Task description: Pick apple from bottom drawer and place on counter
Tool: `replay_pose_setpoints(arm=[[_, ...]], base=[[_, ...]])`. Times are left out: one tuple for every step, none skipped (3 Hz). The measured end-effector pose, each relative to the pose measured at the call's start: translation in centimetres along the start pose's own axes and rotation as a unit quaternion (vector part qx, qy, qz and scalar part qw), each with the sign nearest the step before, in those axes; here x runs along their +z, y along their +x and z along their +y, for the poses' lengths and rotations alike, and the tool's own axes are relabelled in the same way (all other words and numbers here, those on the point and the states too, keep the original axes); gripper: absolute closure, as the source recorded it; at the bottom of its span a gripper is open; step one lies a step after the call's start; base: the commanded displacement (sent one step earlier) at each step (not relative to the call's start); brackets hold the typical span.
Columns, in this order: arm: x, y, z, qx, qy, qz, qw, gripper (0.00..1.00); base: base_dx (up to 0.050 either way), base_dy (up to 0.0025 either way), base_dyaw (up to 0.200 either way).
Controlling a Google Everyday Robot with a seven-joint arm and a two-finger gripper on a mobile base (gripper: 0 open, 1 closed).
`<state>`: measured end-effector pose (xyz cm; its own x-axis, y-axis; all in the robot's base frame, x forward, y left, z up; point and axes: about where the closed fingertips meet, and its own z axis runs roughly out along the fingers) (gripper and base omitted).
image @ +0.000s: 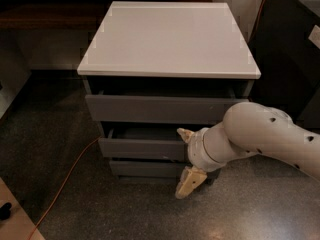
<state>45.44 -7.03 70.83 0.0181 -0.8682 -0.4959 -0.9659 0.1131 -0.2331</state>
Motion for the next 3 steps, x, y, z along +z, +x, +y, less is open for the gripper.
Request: replay_pose_setpoints(arm=[[0.0,0.0,0.0,0.000,0.000,0.000,1.0000,0.00],[2.4,0.5,0.7,0.008,-0.014,0.005,0.9999,0.00],[5.8,1.2,1.7,0.016,-0.027,-0.004,0.9995,0.00]], base=[[0.000,0.00000,0.000],[0.000,0.00000,0.000],[0.000,0.00000,0.000]])
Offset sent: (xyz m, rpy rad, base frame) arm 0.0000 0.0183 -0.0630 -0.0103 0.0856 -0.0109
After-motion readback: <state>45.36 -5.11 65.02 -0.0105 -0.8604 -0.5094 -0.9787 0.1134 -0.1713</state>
